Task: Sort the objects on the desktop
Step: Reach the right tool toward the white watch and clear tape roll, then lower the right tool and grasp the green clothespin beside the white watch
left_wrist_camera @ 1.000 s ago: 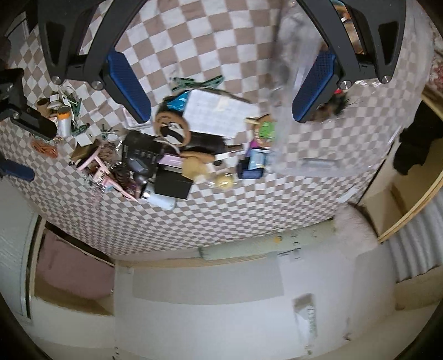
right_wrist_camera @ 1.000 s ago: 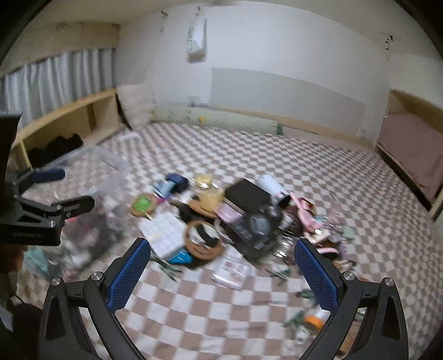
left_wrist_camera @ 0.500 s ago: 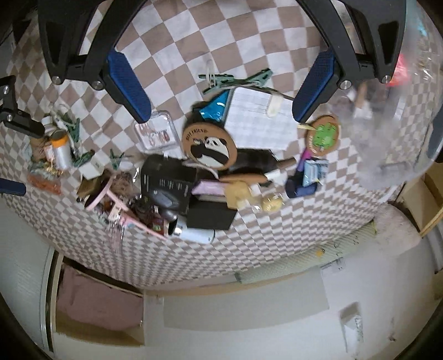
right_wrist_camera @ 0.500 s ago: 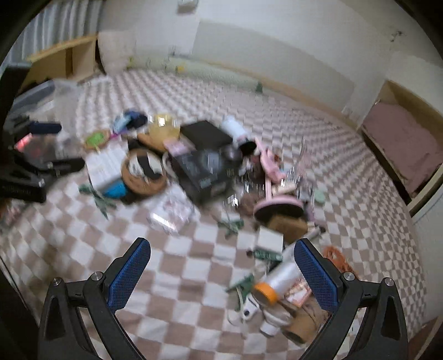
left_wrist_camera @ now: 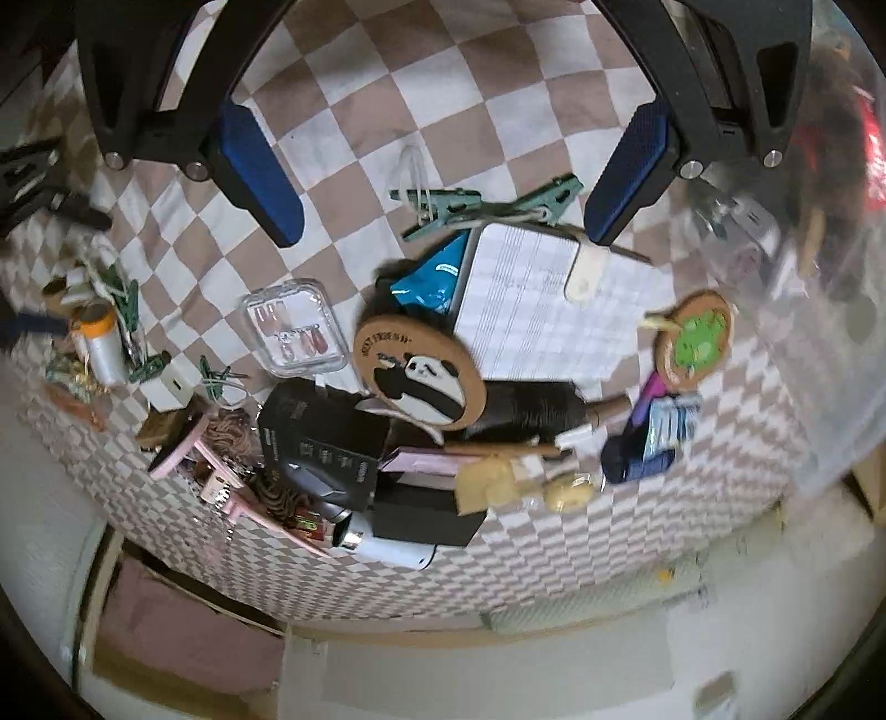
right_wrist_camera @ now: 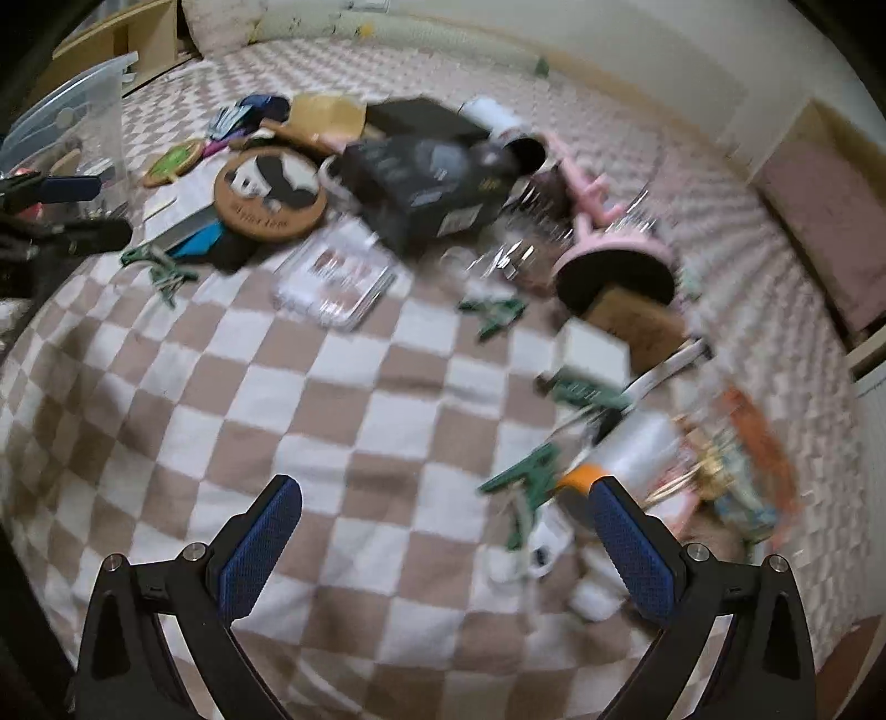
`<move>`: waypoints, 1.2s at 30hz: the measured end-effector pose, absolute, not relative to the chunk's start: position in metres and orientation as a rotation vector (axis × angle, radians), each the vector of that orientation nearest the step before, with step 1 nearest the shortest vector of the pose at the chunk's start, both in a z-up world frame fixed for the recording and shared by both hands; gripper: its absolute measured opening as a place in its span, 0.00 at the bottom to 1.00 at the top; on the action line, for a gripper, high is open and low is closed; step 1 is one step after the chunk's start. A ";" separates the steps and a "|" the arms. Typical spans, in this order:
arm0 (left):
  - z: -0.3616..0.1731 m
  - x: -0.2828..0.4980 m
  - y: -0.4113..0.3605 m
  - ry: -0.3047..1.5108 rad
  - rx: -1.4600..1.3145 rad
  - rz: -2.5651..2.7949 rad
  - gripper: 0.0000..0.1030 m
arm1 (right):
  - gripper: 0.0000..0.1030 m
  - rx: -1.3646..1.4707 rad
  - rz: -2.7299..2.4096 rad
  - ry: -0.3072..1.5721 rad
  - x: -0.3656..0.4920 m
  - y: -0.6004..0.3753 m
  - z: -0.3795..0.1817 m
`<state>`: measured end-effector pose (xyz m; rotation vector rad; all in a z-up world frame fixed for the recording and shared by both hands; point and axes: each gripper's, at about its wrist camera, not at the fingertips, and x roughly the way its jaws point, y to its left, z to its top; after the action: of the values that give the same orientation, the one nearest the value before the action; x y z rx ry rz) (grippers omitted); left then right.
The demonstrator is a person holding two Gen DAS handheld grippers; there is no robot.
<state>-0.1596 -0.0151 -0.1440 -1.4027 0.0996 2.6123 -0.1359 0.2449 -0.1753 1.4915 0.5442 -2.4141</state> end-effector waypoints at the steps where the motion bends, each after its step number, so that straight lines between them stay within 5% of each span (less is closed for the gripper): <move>1: -0.146 -0.161 -0.020 0.060 -1.418 2.604 0.98 | 1.00 1.501 -2.416 0.533 -0.136 0.247 -0.176; 4: -0.156 -0.166 -0.030 -0.049 -1.474 2.572 0.98 | 0.98 1.527 -2.434 0.493 -0.140 0.258 -0.177; 12: -0.179 -0.170 -0.009 -0.040 -1.555 2.492 0.89 | 0.55 1.718 -2.431 0.086 -0.157 0.316 -0.181; 15: -0.179 -0.168 0.005 0.005 -1.543 2.477 0.89 | 0.49 1.758 -2.428 -0.066 -0.161 0.334 -0.186; 30: -0.178 -0.157 0.042 0.127 -1.493 2.400 0.89 | 0.46 1.901 -2.438 -0.546 -0.183 0.357 -0.212; 36: -0.177 -0.154 0.045 0.132 -1.493 2.391 0.89 | 0.46 1.943 -2.511 -0.225 -0.194 0.330 -0.225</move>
<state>-0.1543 0.0449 -0.1768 -1.4927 0.1315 2.3907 -0.1937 0.3300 -0.2250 1.9428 -0.2249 -2.5113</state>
